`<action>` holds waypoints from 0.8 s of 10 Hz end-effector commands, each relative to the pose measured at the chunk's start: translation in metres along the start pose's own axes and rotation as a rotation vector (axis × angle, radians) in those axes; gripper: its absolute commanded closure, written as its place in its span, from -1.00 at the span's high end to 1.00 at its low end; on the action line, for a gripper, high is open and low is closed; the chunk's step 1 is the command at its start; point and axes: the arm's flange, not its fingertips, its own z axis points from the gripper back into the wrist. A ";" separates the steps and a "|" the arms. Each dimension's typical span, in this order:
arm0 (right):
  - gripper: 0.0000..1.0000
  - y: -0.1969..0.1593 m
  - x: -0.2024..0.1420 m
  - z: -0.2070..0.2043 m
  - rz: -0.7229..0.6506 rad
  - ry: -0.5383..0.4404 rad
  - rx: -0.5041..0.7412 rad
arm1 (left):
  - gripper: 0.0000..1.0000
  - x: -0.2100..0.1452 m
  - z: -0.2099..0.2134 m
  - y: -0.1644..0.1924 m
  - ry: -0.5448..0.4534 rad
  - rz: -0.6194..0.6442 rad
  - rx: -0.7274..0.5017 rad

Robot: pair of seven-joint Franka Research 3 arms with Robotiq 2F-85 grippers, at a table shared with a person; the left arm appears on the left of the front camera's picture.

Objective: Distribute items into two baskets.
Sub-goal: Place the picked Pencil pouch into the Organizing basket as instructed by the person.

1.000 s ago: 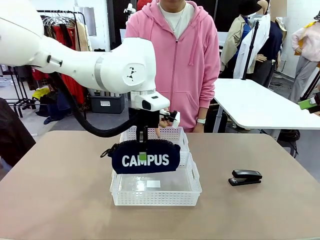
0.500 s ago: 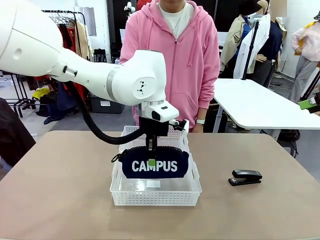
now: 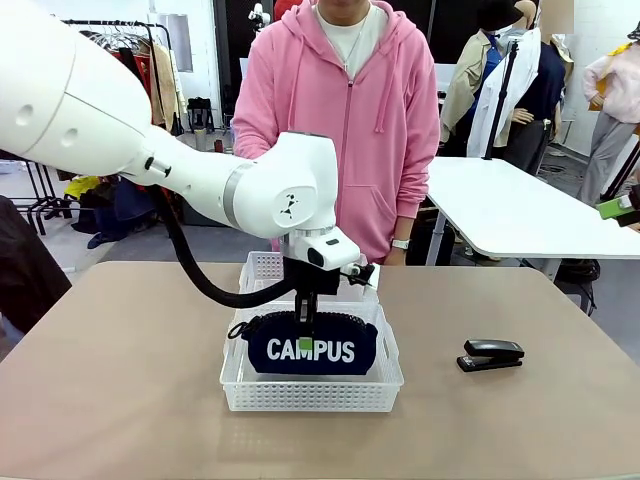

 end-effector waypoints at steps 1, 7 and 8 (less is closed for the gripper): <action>1.00 0.000 0.001 0.000 0.009 -0.025 0.024 | -1.00 -0.004 -0.007 0.000 0.012 -0.011 0.013; 1.00 0.000 0.001 0.000 0.009 -0.025 0.024 | -0.48 -0.009 -0.018 0.001 0.021 -0.010 -0.037; 1.00 0.000 0.001 0.000 0.009 -0.025 0.024 | -0.09 -0.010 -0.015 0.000 0.023 -0.012 -0.035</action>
